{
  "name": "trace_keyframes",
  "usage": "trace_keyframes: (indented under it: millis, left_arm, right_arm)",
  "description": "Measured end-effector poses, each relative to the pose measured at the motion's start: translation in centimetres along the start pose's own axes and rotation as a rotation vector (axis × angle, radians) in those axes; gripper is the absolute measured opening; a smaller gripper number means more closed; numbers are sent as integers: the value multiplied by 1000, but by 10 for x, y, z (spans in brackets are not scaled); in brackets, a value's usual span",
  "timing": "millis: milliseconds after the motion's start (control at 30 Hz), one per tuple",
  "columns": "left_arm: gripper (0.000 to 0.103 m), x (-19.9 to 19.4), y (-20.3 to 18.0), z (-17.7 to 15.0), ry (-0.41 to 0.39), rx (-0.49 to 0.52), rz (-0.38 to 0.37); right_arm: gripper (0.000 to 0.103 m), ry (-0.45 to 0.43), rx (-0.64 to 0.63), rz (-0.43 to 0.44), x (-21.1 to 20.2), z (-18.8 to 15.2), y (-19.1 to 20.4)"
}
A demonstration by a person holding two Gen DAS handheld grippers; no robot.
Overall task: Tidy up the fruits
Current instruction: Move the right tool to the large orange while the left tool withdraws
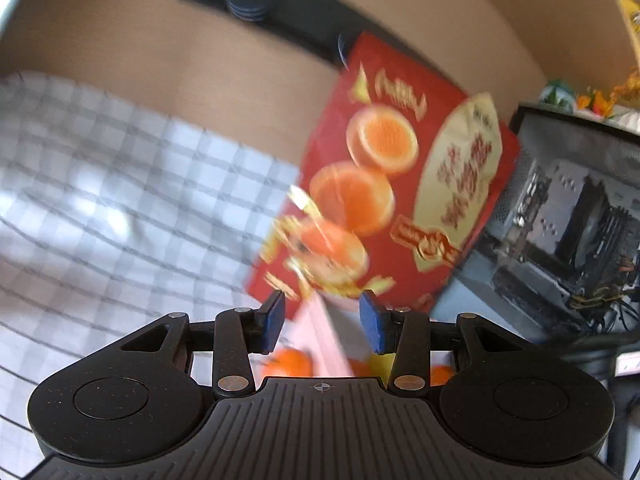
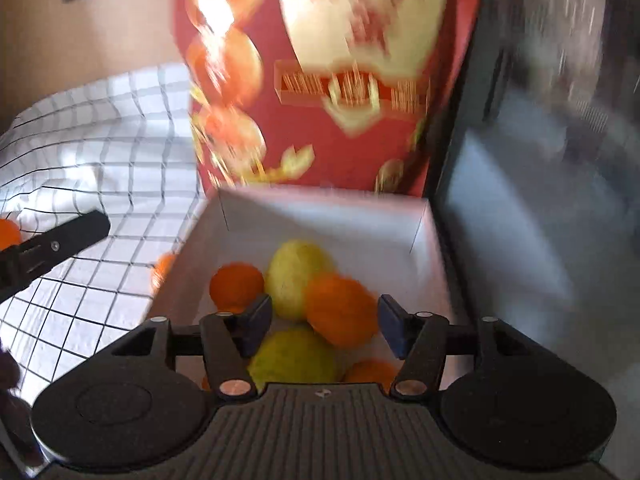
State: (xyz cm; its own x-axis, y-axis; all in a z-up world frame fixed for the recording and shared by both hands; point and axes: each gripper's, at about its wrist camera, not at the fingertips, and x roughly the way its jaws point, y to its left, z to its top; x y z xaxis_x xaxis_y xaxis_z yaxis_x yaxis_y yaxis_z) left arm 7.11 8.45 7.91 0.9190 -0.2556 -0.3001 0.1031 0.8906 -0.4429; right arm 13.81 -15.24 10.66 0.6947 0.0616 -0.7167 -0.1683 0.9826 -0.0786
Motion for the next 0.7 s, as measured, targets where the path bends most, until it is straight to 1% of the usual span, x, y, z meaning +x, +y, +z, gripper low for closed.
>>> trace_keyframes:
  millis: [33,100,167,200,233,267,333,400,433,467,500,533,633,700]
  left_arm:
    - [45,-15,9,5,-24,16,28]
    - [45,-51,35,16,-87,35,108]
    - [45,-85,67,23,-154,18,191]
    - [45,-99,83,25,-183,4,229]
    - [45,-113,100,25,-211,-20,271]
    - [45,-126,121,22,-241,-53,318]
    - [45,-143,159,14,-283,-118,413]
    - [45,-152,193,2,-311,-179,513]
    - [45,-155,208,-4,-306,-227,548]
    - [45,-158,224,-3,-270,-319,560]
    - [45,-166,237,-5,-297,-414,536]
    - [45,-174,242,-6,-339,-456,521]
    - [45,-189,242,-8,-419,-480,580]
    - [45,-197,241,-11,-459,-497,572]
  right_arm:
    - [75,-52,-25,-9,-12,1,4]
    - [83,-171,-62,-13,-37,3,17]
    - [86,-277,-86,8,-56,6,35]
    - [88,-312,-94,28,-63,9,45]
    - [89,-330,-105,59,-67,12,59]
    - [89,-331,-115,86,-68,17,71]
    - [89,-310,-132,169,-65,26,103]
    - [89,-266,-141,259,-55,35,139]
    - [89,-238,-151,302,-48,38,161]
    - [89,-215,-166,337,-42,39,182]
    - [89,-197,-186,364,-34,40,203]
    - [89,-186,-210,385,-27,40,225]
    - [89,-164,-260,435,-3,41,285]
    - [89,-149,-250,489,11,43,316]
